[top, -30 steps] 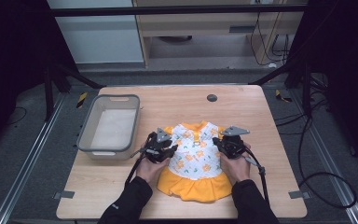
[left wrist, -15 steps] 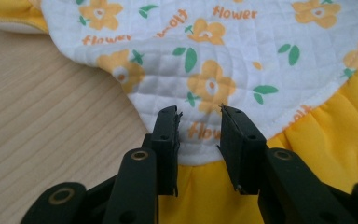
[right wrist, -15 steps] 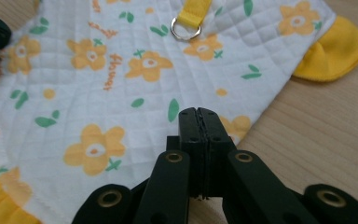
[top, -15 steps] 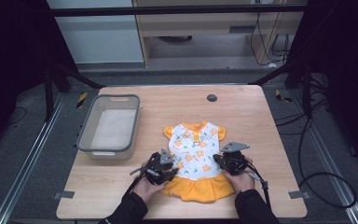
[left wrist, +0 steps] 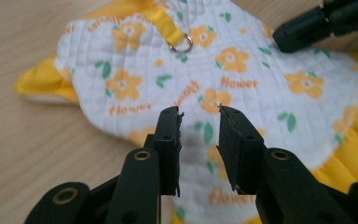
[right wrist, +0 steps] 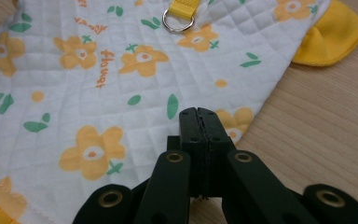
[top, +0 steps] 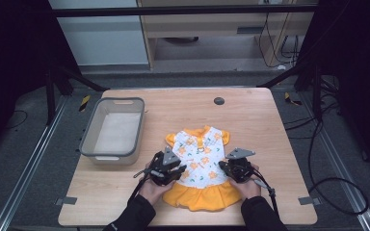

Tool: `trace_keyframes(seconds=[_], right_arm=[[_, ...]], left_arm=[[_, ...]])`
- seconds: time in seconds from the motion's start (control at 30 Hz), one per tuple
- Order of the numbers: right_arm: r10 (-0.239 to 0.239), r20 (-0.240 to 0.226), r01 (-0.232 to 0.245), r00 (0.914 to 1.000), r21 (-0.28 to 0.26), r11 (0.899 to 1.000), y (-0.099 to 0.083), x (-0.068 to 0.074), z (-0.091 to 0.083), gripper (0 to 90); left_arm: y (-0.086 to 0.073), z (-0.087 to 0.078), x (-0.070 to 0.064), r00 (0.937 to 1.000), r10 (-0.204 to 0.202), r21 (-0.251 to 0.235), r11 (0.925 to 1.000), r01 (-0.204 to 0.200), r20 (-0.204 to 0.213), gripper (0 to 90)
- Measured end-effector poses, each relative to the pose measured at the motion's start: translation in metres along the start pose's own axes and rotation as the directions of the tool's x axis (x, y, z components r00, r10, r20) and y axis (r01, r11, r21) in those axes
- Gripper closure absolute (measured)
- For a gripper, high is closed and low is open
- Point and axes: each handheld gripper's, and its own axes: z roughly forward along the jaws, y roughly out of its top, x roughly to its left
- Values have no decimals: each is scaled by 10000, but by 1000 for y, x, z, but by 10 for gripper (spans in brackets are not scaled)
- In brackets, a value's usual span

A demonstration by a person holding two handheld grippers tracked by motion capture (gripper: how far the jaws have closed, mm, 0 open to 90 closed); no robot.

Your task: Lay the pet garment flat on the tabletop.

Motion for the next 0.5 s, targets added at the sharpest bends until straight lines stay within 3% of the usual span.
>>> trace_keyframes(seconds=[0.1,0.17,0.2,0.27,0.4,0.5], right_arm=[[0,43,0,10000,29,10000,0,0,0,899],[-28,31,28,10000,13,10000,-1,0,-1,899],[0,32,0,10000,24,10000,-2,0,-1,899],[108,-7,-108,9999,47,9999,-2,0,-2,899],[236,-248,-234,9994,71,9997,-3,1,-4,899],[206,-167,-205,9996,67,9998,-4,4,-4,899]], left_arm=[[-1,16,3,9998,-137,539,9984,143,-129,705],[-8,22,4,9992,53,1018,9948,-12,-401,713],[-12,23,7,9994,-33,1145,9934,73,-349,714],[-17,21,12,9992,-361,906,9952,377,-191,708],[-18,21,15,9978,-305,858,9957,354,-582,708],[-17,20,16,9972,-419,872,9951,473,-619,704]])
